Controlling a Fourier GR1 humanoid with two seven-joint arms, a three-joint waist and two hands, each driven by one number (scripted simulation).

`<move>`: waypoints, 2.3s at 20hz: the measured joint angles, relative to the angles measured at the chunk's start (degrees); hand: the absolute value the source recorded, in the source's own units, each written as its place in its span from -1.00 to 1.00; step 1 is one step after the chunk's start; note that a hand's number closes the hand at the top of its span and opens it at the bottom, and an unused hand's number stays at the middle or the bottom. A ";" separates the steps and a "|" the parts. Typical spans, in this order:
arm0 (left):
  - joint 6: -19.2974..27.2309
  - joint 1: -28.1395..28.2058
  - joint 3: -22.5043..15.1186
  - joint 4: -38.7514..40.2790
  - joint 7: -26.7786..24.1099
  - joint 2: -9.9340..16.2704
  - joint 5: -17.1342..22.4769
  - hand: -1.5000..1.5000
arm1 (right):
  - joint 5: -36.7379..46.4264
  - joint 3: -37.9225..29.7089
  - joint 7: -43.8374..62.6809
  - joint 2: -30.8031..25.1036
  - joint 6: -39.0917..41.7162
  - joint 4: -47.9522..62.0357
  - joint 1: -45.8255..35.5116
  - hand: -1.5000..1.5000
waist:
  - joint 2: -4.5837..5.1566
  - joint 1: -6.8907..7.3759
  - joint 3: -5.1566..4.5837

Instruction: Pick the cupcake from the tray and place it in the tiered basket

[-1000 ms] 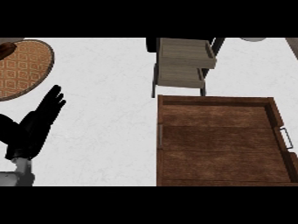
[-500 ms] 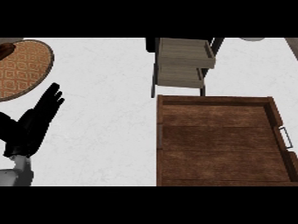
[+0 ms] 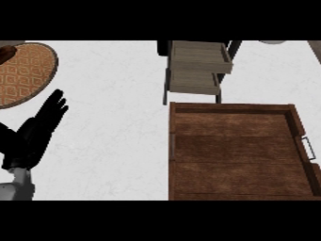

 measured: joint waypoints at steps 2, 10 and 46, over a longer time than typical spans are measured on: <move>0.14 0.28 -0.29 -0.45 0.22 -0.37 -0.60 0.00 | 2.12 0.81 -1.69 0.77 -2.06 1.51 0.29 1.00 | 0.02 0.07 0.01; -0.72 -0.89 1.09 0.09 1.22 -0.18 -0.71 0.00 | 7.34 0.58 -6.80 4.83 -12.46 7.19 0.33 1.00 | 0.12 0.16 0.02; -1.22 -1.03 1.68 -0.07 1.36 -2.78 -3.72 0.00 | -9.54 -28.18 -8.66 -5.66 -28.09 27.82 -11.00 -1.00 | 0.30 0.34 0.04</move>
